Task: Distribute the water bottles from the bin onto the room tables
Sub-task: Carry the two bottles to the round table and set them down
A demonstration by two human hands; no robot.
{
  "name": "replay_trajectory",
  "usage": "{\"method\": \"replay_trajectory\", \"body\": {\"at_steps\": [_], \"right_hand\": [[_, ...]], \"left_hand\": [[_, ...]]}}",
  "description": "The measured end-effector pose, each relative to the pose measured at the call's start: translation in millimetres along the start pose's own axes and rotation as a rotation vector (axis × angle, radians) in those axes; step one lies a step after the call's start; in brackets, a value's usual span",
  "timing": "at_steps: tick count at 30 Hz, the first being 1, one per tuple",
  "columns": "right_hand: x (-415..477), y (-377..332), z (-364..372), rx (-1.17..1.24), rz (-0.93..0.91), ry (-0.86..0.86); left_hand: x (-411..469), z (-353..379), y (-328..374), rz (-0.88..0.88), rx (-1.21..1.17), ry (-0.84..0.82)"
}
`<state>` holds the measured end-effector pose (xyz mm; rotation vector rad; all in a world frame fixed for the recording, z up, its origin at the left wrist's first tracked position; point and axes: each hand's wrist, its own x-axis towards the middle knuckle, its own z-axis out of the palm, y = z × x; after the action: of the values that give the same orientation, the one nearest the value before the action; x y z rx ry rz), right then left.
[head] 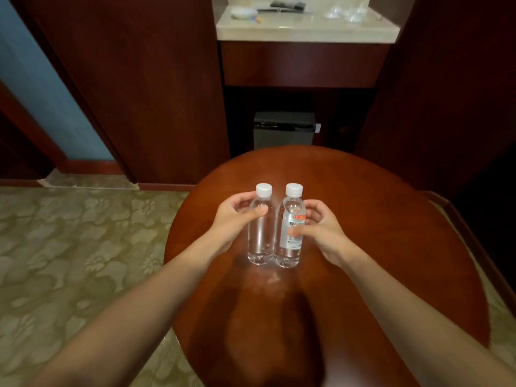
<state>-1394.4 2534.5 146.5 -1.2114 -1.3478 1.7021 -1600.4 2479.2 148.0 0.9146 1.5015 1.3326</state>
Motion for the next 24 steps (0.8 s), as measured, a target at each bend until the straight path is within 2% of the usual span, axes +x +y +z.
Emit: {"method": "replay_trajectory", "body": {"at_steps": [10, 24], "right_hand": [[66, 42, 3, -0.047, 0.042, 0.116], [44, 69, 9, -0.163, 0.002, 0.116]], "left_hand": [[67, 1, -50, -0.069, 0.004, -0.033], [45, -4, -64, -0.039, 0.123, -0.099]]}}
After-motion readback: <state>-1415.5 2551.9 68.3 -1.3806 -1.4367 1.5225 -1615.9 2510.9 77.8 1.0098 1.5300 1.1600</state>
